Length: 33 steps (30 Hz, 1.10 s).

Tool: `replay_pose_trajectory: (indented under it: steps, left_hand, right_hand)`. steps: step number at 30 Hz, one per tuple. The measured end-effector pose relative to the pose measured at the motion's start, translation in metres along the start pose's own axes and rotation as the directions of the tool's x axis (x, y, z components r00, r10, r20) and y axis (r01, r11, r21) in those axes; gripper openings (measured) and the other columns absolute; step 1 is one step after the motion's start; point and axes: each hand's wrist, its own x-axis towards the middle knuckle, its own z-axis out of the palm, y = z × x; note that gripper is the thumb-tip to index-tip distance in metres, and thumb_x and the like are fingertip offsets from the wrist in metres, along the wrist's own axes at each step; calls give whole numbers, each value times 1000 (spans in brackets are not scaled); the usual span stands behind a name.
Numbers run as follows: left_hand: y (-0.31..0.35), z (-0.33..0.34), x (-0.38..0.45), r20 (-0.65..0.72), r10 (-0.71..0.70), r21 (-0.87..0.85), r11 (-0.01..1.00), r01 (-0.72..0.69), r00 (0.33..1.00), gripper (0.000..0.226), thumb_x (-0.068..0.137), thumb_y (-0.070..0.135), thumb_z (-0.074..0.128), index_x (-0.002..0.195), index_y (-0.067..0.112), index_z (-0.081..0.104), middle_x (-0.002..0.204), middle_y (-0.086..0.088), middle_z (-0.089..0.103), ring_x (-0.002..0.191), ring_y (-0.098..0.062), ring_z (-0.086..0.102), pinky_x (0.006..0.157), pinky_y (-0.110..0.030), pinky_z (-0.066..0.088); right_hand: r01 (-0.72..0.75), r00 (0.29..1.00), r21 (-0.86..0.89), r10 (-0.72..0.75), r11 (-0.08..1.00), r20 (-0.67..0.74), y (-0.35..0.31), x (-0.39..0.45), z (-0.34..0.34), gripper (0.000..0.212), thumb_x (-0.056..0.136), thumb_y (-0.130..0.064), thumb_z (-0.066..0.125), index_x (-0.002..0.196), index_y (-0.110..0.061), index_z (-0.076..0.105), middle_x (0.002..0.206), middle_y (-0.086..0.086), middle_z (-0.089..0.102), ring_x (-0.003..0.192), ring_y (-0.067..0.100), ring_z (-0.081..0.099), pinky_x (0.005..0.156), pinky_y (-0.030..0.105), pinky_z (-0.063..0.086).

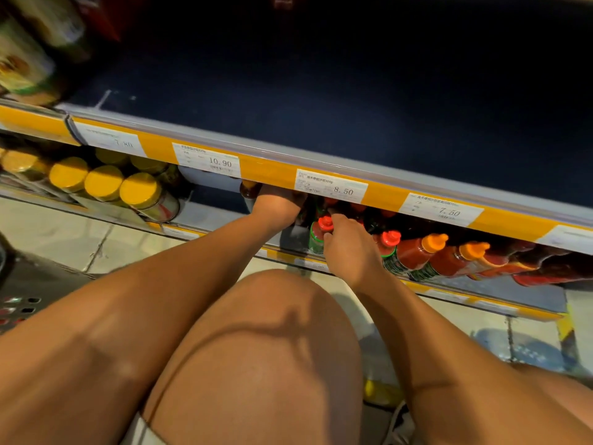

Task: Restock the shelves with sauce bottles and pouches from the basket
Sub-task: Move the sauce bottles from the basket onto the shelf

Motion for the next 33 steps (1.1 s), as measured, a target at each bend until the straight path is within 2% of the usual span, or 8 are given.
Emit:
replay_pose_trajectory:
  steps: [3,6,11,18,21,25,29,33]
  left_hand:
    - [2,-2,0,-118,95,-25,995,-99,988,22,108,19,45,125,16,59,123,-10,64,113,-30,58,86,-32,45]
    - [-5,-2,-15,-164,147,-125,978,-169,975,19,97,14,63,116,14,62,92,-2,62,93,-28,62,70,-29,48]
    - [-12,-14,-44,-116,229,-213,945,-249,967,35,97,21,71,129,9,64,120,-8,70,109,-24,65,95,-41,55]
    - [-5,-34,-109,60,408,-146,907,-396,911,23,93,19,76,114,18,68,100,-2,71,96,-17,69,86,-30,57]
    - [8,-48,-136,107,491,-102,871,-482,865,20,93,19,76,112,15,71,98,-5,73,95,-19,71,84,-29,57]
    - [47,-63,-173,110,574,-48,818,-573,811,15,94,17,75,109,17,72,100,-2,75,98,-22,71,91,-42,57]
    - [105,-67,-219,112,687,-19,724,-689,718,14,96,22,73,107,31,72,94,10,76,87,-5,70,81,-33,58]
    - [171,-46,-285,174,806,-11,576,-817,566,17,96,30,73,112,36,71,103,20,75,96,4,69,75,-20,54]
  right_hand:
    - [-31,1000,26,31,999,2,-1,-2,-8,25,97,-13,54,121,-18,58,115,8,66,103,33,63,82,41,51]
    - [-63,998,93,65,994,-19,-4,-6,-20,12,94,-13,53,99,-23,56,106,6,68,96,32,65,79,41,54]
    - [-26,998,178,37,984,-58,-8,-24,-40,31,93,-15,60,122,-22,64,119,3,68,107,27,65,89,47,58]
    - [13,989,68,-23,998,149,-1,-64,-90,25,88,-27,71,113,-24,69,106,-2,67,95,23,64,85,38,55]
    - [39,980,162,-70,986,187,4,-96,-130,25,89,-31,75,113,-24,70,97,-2,69,87,20,68,76,32,54]
    - [62,993,313,-92,948,79,20,-159,-180,26,91,-30,75,115,-23,68,86,0,73,61,7,62,60,27,50]
    - [99,991,385,-54,918,-126,74,-245,-219,25,91,-27,73,116,-27,71,96,-6,73,89,13,70,82,32,57]
    - [30,946,449,120,893,-300,158,-343,-227,20,94,-25,72,113,-33,71,104,-17,72,101,0,67,91,28,55]
